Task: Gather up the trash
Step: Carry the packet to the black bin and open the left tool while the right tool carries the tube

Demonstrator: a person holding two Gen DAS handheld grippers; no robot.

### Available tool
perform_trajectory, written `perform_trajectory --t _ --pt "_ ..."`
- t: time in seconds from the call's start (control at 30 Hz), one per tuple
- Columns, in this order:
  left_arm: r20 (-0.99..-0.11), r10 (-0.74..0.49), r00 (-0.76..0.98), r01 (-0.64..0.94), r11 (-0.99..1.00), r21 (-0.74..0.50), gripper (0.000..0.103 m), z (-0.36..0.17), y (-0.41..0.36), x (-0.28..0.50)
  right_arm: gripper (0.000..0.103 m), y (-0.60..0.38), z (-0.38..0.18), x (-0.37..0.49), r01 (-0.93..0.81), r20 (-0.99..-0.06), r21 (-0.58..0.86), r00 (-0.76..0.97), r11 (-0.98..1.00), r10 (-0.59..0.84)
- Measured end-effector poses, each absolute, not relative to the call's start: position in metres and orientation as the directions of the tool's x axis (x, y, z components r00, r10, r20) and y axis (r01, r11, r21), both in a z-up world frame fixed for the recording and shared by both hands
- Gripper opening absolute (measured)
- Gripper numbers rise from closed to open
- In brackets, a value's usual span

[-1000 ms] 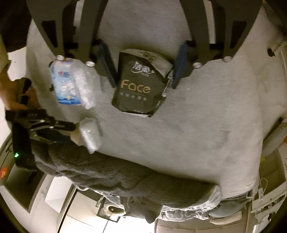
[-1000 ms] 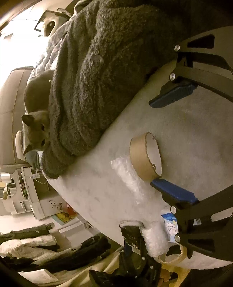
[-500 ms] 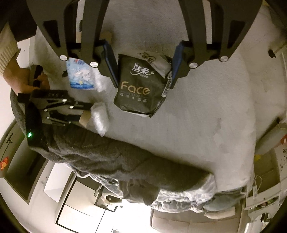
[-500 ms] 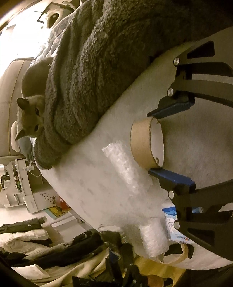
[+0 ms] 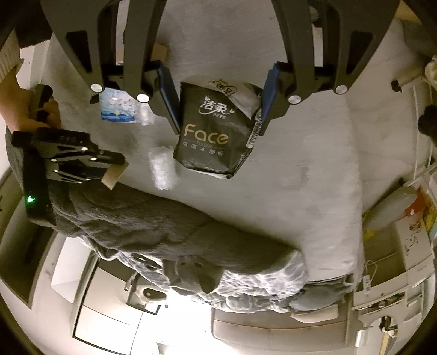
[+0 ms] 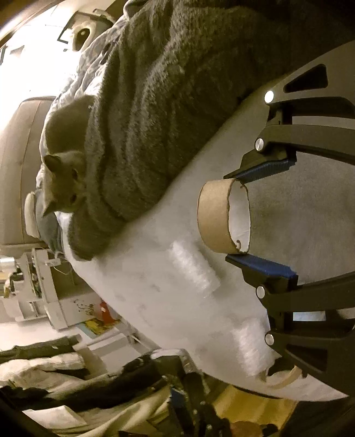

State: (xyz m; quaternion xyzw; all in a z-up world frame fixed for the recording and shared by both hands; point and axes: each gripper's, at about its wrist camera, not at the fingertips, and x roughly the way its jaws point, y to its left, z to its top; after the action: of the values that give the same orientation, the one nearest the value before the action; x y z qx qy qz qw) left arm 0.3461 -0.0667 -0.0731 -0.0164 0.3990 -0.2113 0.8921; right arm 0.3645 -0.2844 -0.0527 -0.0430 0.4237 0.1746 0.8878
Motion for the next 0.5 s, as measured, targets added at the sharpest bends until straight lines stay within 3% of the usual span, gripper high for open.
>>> perform_trajectory --t 0.2,0.5 --pt "-0.713 -0.345 0.610 0.324 0.930 -0.172 0.056 -0.071 -0.061 0.343 0.053 -0.283 -0.032 0.358 -0.322 -0.732 0.150 0.599 0.935 0.324" --pt "-0.687 -0.336 0.645 0.309 0.936 -0.168 0.056 -0.057 -0.063 0.318 0.053 -0.262 -0.028 0.329 -0.365 -0.727 0.117 0.603 0.924 0.330"
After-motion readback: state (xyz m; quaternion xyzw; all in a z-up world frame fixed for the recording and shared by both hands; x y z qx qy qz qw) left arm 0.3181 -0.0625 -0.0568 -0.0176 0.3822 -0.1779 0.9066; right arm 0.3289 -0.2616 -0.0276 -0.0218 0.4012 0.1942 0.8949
